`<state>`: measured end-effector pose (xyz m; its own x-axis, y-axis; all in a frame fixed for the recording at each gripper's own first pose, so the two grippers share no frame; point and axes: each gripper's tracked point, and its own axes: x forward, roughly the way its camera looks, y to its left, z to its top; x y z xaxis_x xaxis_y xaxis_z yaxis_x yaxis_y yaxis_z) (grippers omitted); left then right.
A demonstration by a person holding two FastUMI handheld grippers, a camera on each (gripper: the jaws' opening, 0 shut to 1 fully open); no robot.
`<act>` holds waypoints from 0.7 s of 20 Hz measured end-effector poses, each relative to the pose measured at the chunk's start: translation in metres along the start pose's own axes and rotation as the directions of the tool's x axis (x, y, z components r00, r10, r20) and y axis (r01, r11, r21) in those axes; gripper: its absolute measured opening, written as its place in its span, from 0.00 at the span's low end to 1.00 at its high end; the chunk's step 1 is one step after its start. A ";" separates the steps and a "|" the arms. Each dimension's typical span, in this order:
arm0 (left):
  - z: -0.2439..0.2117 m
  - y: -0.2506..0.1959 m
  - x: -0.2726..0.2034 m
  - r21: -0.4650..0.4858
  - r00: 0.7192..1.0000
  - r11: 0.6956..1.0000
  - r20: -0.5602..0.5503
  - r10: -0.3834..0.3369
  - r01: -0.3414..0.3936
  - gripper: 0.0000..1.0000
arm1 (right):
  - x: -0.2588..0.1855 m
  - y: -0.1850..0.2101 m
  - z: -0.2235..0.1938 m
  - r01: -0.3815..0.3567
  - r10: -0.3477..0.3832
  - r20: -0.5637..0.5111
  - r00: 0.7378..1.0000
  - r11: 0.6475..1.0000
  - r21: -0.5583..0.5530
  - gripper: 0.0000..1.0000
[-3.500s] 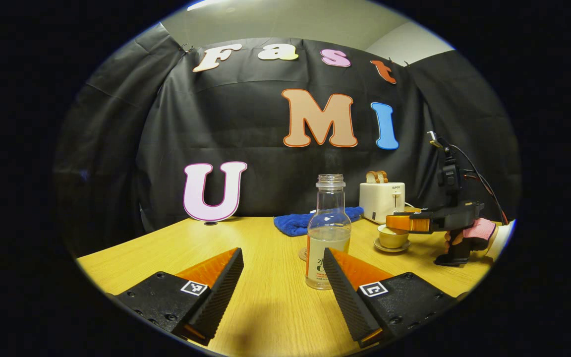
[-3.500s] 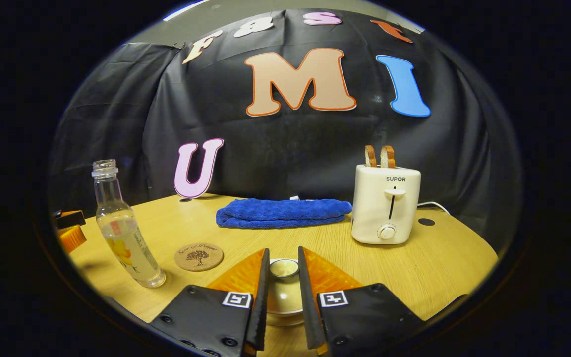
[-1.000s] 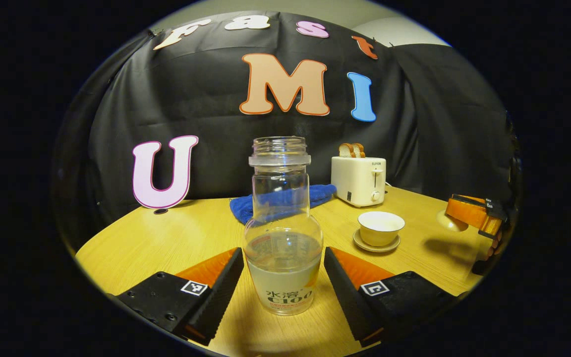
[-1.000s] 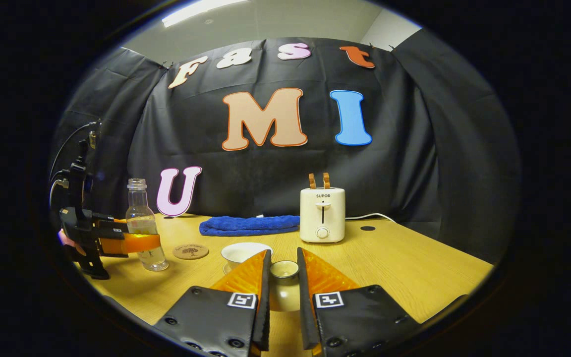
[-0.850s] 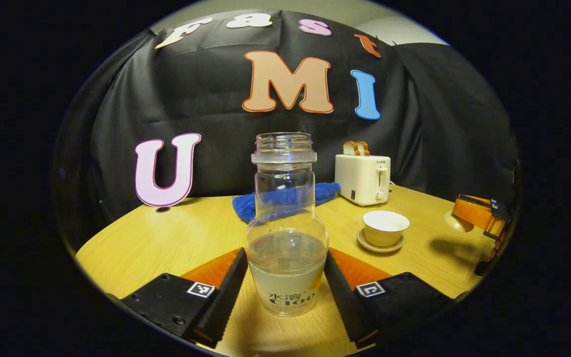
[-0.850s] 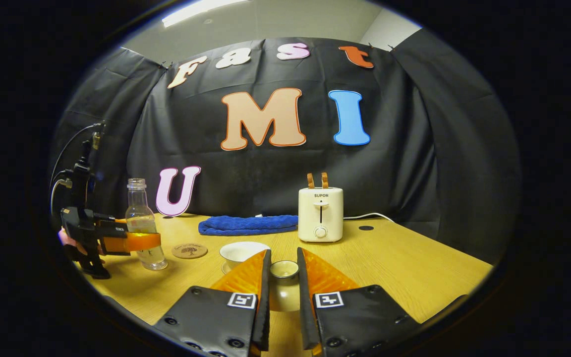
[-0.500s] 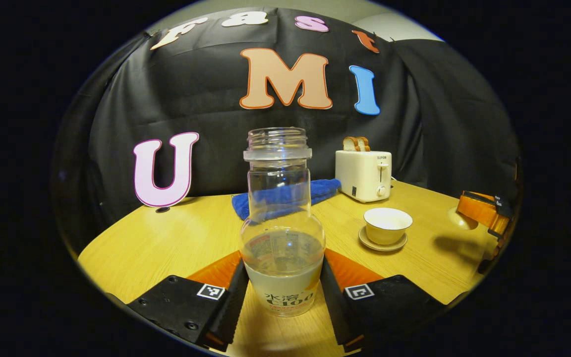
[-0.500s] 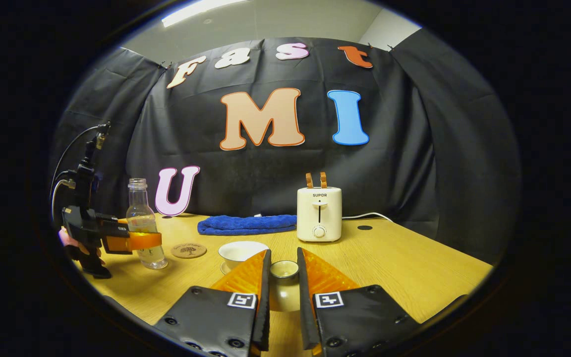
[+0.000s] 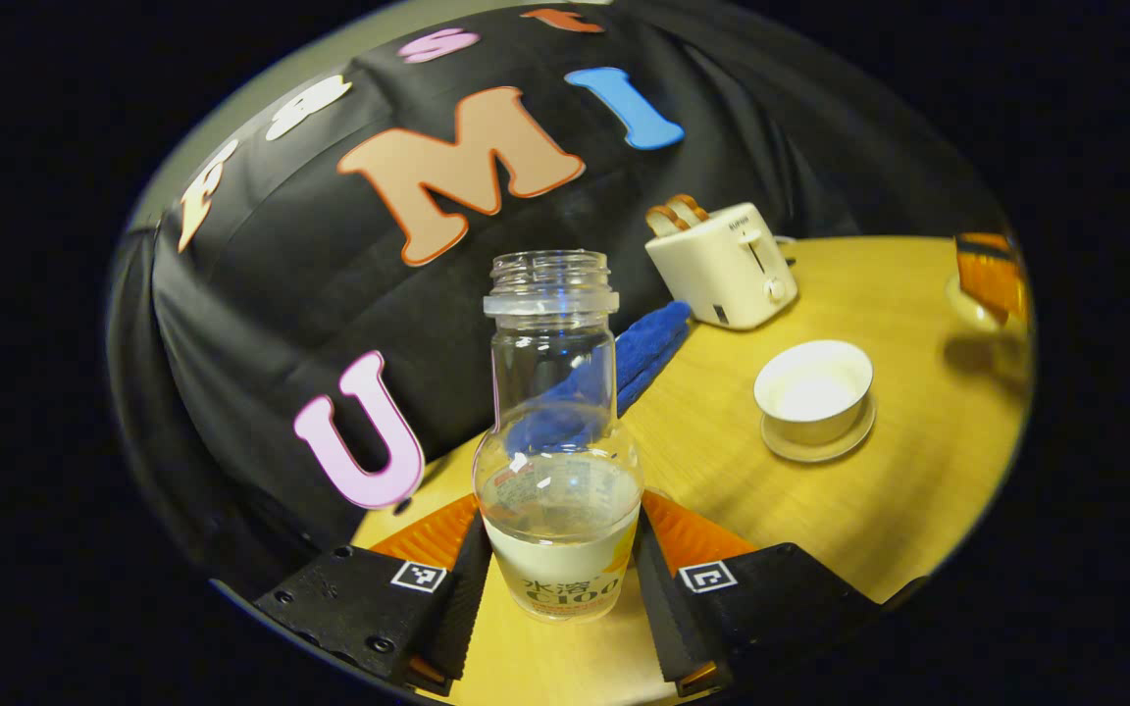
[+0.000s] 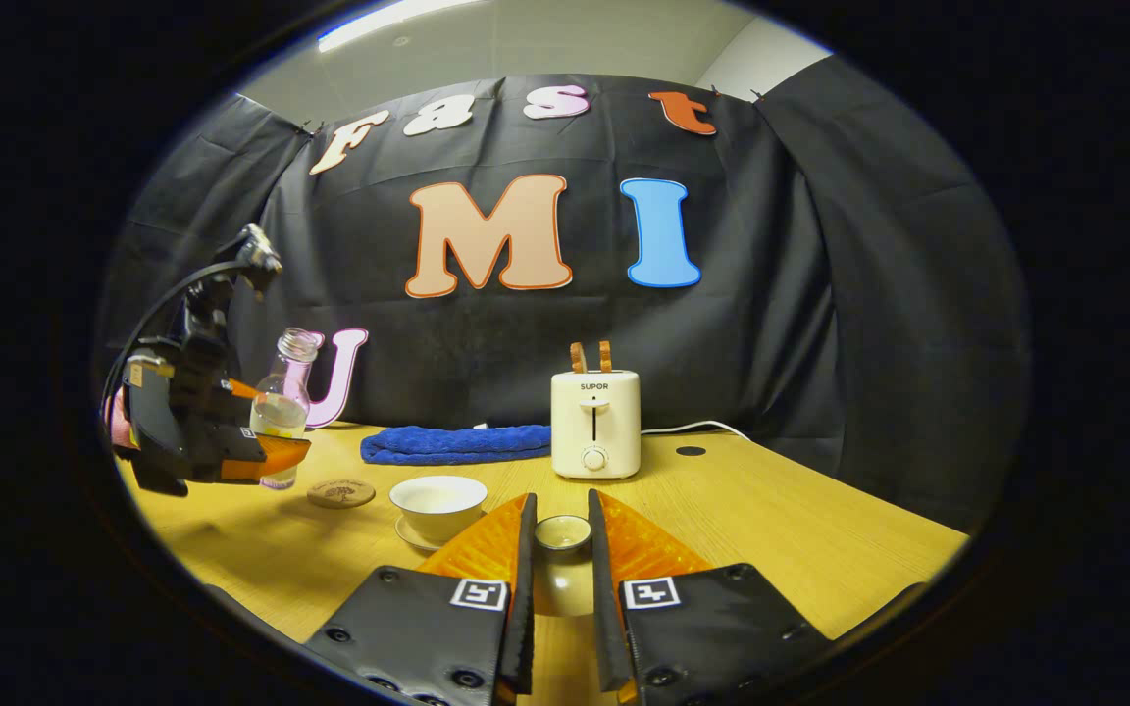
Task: Open the teacup lid with one hand, grasp the water bottle and pour water into the teacup with the other hand; after pouring, place the water bottle on the coaster and then close the teacup lid.
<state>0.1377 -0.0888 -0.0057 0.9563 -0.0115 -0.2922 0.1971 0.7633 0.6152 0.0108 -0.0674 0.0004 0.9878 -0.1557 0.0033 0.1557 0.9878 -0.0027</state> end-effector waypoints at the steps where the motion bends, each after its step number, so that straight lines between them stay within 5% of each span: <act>1: 0.006 0.001 0.003 0.093 1.000 0.996 -0.004 0.016 -0.016 0.72 | 0.001 -0.002 0.000 0.004 -0.004 0.000 1.000 1.000 0.000 0.29; 4: 0.021 -0.004 0.012 0.285 0.999 0.957 0.018 0.040 -0.044 0.70 | 0.000 -0.004 0.001 0.009 -0.009 0.001 1.000 1.000 -0.001 0.28; 8: 0.018 -0.007 0.018 0.374 0.999 0.927 -0.012 0.043 -0.036 0.71 | -0.001 -0.008 0.000 0.009 -0.009 0.000 1.000 1.000 -0.001 0.29; 14: 0.009 0.001 0.029 0.555 0.996 0.831 -0.047 0.071 -0.033 0.71 | -0.002 -0.019 0.000 0.022 -0.022 0.001 1.000 1.000 -0.001 0.28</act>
<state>0.1672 -0.0945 -0.0068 0.9566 0.0729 -0.2822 0.2525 0.2760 0.9274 0.0059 -0.0855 0.0006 0.9842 -0.1771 0.0039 0.1771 0.9842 -0.0032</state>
